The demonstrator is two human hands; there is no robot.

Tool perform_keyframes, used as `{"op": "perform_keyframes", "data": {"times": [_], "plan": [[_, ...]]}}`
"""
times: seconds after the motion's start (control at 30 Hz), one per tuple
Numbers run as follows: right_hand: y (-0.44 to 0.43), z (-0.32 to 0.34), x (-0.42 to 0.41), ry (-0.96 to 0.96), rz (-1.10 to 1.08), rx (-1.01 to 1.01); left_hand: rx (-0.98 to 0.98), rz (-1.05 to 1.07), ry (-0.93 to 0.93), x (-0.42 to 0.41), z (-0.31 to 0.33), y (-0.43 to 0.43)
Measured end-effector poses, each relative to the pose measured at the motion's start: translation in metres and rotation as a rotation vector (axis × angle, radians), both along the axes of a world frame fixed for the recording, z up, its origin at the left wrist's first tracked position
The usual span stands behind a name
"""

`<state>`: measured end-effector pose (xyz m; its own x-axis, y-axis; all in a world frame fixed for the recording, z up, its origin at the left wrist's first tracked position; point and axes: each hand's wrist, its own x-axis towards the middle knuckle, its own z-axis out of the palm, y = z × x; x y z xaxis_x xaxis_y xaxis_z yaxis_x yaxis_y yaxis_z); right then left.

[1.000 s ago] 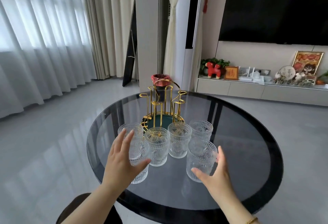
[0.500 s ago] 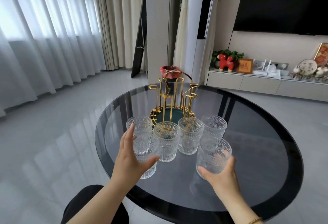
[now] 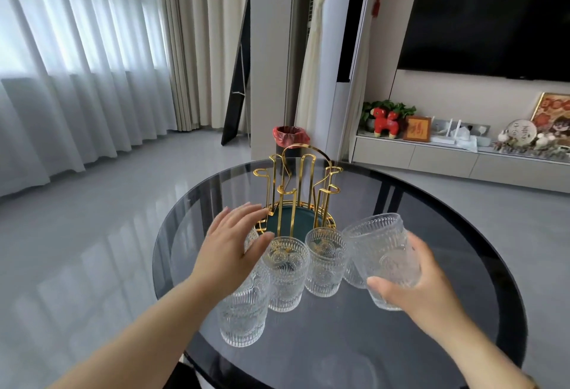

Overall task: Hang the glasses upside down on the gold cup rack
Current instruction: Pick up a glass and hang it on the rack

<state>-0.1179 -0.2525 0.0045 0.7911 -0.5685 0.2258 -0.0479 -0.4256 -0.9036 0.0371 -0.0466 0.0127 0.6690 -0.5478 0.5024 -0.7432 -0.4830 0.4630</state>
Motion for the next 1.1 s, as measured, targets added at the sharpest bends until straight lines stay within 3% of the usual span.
{"op": "perform_keyframes", "data": {"times": [0.17,0.37,0.47,0.53,0.67,0.83,0.93,1.1], "plan": [[-0.025,0.036,0.010,0.152,-0.077,-0.062,0.083,-0.063,-0.124,0.028,0.006,-0.038],[-0.038,0.062,0.036,0.150,-0.013,0.076,0.231,-0.057,-0.084,0.058,0.001,-0.062],[-0.040,0.075,0.046,0.237,0.058,0.086,0.234,-0.068,-0.095,0.063,-0.005,-0.063],[-0.039,0.084,0.054,0.349,0.065,-0.019,0.217,-0.065,-0.110,0.063,-0.011,-0.063],[-0.039,0.107,0.077,0.604,-0.004,-0.497,0.201,-0.051,-0.117,0.064,-0.014,-0.063],[-0.033,0.125,0.108,0.705,0.092,-0.718,0.204,-0.062,-0.137,0.067,-0.017,-0.063],[-0.029,0.126,0.122,0.760,0.105,-0.779,0.208,-0.069,-0.143,0.071,-0.016,-0.063],[-0.027,0.117,0.134,0.722,0.109,-0.680,0.210,-0.072,-0.133,0.073,-0.015,-0.062]]}}
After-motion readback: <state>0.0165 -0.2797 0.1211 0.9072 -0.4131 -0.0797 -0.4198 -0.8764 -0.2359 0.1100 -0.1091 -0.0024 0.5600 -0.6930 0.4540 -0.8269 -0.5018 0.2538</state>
